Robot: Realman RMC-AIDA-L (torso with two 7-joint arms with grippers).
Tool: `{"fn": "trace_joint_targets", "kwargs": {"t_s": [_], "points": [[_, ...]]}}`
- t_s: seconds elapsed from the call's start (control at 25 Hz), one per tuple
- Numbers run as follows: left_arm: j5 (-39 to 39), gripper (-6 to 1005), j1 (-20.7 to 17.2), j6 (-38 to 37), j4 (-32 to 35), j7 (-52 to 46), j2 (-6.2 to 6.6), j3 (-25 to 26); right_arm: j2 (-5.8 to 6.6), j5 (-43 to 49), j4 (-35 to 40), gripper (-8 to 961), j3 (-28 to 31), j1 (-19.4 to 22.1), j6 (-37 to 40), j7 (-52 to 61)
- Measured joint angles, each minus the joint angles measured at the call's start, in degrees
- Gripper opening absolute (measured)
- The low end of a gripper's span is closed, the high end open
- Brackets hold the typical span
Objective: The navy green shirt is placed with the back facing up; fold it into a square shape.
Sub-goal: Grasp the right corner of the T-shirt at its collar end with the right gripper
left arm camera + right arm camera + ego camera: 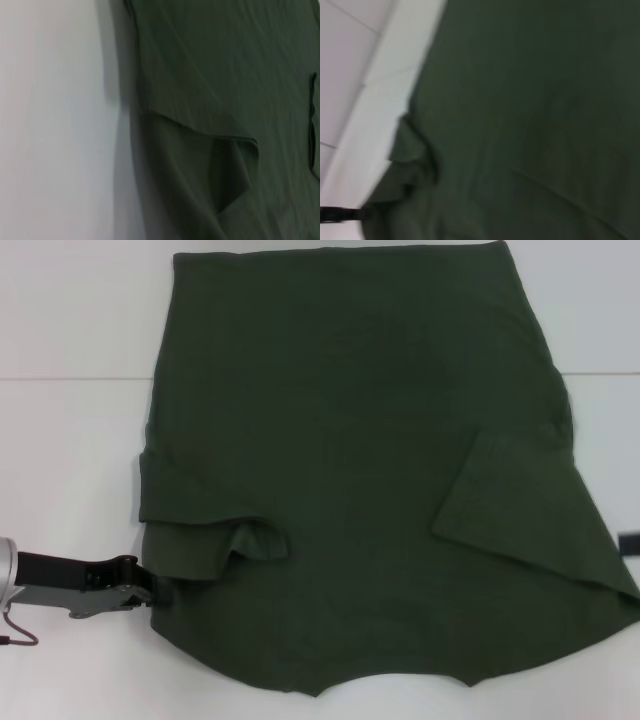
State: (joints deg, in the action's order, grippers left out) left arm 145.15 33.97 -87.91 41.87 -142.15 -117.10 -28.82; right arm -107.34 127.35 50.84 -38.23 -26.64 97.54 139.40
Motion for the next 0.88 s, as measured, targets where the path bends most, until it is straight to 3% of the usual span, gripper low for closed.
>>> {"fn": "trace_joint_targets", "kwargs": {"t_s": [0.48,0.88], "points": [[-0.90,34,-0.08,-0.54,0.06,3.21,0.07,-0.01,0.25,13.55,-0.36,915,2.83,-1.63,-0.85,4.25],[-0.92,35,-0.05,-0.61,0.06,3.59,0.31,0.01,-1.40,19.65,-3.11,901,1.84,-5.33,-6.67,3.89]]}}
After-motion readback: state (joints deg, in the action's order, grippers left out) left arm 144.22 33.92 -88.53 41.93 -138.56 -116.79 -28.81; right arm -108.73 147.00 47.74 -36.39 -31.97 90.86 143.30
